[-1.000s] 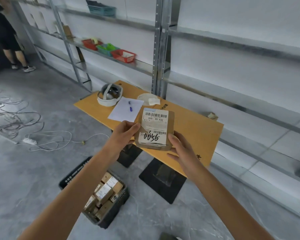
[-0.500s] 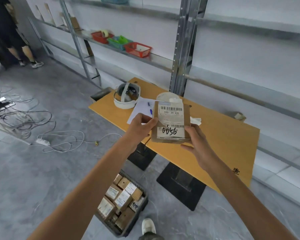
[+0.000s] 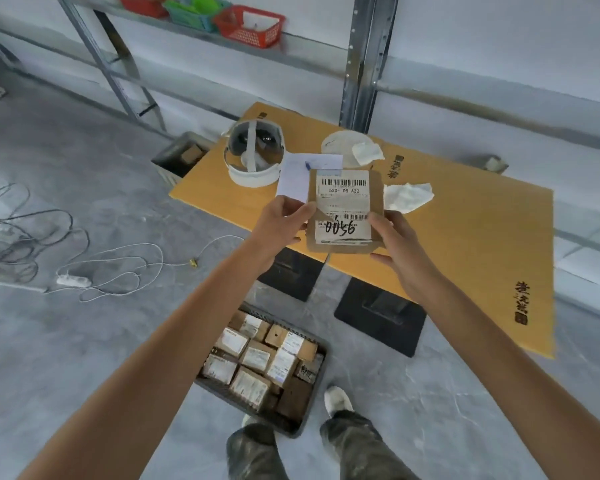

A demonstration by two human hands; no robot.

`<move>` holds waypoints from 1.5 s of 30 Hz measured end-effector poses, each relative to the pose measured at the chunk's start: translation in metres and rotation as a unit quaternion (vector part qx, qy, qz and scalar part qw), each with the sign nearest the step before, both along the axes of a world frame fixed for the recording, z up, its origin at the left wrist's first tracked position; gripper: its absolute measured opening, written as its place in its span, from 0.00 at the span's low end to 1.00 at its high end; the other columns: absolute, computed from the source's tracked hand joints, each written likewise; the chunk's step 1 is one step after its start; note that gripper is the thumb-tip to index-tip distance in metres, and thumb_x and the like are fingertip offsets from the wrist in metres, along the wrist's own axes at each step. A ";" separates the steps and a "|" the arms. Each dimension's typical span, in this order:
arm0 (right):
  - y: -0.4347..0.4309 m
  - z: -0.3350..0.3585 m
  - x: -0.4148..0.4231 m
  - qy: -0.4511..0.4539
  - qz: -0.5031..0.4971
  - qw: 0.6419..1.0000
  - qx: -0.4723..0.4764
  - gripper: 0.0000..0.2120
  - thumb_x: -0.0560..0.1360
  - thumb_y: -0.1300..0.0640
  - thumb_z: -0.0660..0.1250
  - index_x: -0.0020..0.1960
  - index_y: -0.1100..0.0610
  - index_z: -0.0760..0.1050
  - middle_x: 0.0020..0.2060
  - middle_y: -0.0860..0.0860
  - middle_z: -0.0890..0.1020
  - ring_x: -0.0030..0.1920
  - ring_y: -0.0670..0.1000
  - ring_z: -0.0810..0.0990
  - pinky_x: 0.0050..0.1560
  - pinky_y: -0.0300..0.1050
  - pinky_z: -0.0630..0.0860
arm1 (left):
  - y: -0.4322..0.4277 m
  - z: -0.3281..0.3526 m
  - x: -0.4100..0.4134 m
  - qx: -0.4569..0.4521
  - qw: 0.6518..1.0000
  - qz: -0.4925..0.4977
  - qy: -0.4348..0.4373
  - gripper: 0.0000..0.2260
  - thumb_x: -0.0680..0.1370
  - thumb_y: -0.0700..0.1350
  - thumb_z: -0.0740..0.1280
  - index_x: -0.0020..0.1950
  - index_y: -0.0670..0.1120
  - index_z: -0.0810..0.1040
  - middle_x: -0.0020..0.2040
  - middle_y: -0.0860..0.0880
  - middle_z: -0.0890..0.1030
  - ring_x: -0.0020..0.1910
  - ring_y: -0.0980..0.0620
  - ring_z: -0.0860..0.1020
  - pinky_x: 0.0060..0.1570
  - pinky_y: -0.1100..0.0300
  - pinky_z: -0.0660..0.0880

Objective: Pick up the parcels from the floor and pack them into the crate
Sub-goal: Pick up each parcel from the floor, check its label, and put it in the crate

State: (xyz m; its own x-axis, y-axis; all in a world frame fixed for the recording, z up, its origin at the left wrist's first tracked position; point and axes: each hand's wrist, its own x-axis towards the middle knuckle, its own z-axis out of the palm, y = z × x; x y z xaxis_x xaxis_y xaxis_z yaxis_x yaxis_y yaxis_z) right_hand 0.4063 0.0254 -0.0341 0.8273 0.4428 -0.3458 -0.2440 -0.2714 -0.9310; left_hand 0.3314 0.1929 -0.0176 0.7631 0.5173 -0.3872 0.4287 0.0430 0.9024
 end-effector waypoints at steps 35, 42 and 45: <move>0.075 -0.519 -0.229 0.247 0.005 0.902 -0.355 0.28 0.76 0.59 0.64 0.71 0.54 0.56 0.65 0.52 0.75 0.59 0.52 0.79 0.42 0.34 0.79 | 0.030 -0.545 -0.192 -0.044 0.895 -0.226 0.382 0.13 0.78 0.40 0.60 0.62 0.45 0.69 0.56 0.47 0.80 0.44 0.53 0.78 0.31 0.68 0.73; 0.069 -0.625 -0.198 0.126 0.217 0.867 -0.431 0.31 0.77 0.58 0.64 0.75 0.54 0.53 0.64 0.55 0.73 0.61 0.53 0.75 0.53 0.42 0.75 | 0.005 -0.656 -0.194 -0.157 0.879 -0.147 0.426 0.28 0.77 0.38 0.61 0.72 0.46 0.52 0.62 0.41 0.75 0.53 0.44 0.79 0.31 0.62 0.77; 0.069 -0.661 -0.201 0.071 0.309 0.841 -0.438 0.32 0.78 0.58 0.64 0.76 0.52 0.52 0.64 0.56 0.72 0.64 0.55 0.72 0.59 0.46 0.73 | -0.002 -0.693 -0.205 -0.166 0.874 -0.134 0.436 0.22 0.80 0.39 0.58 0.71 0.46 0.54 0.66 0.41 0.73 0.57 0.42 0.78 0.32 0.63 0.76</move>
